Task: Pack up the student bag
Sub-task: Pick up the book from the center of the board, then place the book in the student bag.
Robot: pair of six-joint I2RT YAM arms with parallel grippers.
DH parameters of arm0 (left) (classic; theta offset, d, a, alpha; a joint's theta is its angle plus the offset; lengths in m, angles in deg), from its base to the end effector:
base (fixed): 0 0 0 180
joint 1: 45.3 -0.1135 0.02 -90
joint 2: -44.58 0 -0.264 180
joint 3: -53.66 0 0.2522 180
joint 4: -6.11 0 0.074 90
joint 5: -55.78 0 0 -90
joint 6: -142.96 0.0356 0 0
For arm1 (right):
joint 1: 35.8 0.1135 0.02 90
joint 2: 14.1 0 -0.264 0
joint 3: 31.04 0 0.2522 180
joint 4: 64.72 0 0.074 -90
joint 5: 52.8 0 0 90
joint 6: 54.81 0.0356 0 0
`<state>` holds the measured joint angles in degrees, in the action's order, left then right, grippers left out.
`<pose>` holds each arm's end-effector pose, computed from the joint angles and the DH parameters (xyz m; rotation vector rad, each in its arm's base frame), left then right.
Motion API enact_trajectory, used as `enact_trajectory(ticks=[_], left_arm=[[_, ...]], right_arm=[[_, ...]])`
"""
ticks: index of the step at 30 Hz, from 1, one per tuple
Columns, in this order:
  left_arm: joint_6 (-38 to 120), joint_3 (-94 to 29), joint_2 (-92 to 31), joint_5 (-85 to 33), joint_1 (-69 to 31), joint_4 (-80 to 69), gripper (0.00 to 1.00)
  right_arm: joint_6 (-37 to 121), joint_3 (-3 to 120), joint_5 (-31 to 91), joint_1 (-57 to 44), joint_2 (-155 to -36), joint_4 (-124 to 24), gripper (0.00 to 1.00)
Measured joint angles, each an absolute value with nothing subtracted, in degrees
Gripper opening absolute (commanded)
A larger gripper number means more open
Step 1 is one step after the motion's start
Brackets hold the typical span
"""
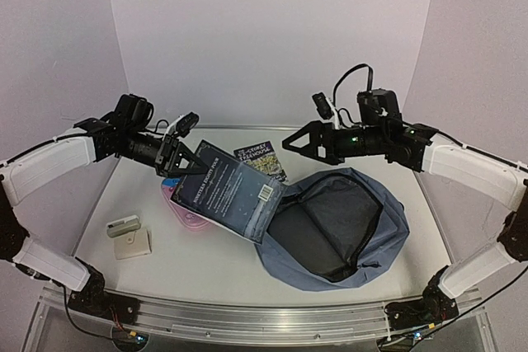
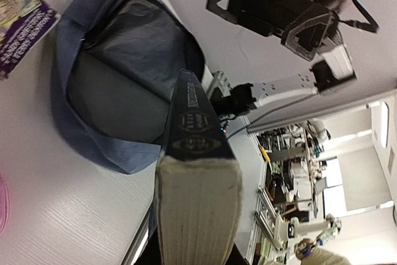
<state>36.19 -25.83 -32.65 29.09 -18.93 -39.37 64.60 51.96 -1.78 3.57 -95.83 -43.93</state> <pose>0.2360 -0.1525 0.3193 0.7899 2.2024 -1.6557 0.2409 0.2266 0.3464 -0.6882 1.9967 1.4160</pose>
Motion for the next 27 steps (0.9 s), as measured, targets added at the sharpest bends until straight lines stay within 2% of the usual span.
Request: enact_trajectory(ticks=[11,20,24,26,27], left_arm=[[9.4,-14.0,-27.8,14.0,-19.0,-20.3,0.00],[2.4,-13.9,-28.4,10.0,-19.0,-14.7,0.00],[1.6,-13.9,-30.1,9.3,-19.0,-13.5,0.00],[1.2,-13.9,-31.1,9.0,-19.0,-13.5,0.00],[0.9,-13.9,-31.5,8.8,-19.0,-13.5,0.00]], right_arm=[[62.7,48.1,25.3,-7.6,-97.1,-28.8,0.98],[62.1,37.0,35.6,-12.1,-96.6,-25.4,0.97],[61.2,34.6,36.1,-12.2,-95.8,-25.5,0.84],[60.5,33.4,34.1,-12.2,-94.5,-26.1,0.70],[60.2,32.9,33.0,-12.3,-93.8,-26.5,0.59]])
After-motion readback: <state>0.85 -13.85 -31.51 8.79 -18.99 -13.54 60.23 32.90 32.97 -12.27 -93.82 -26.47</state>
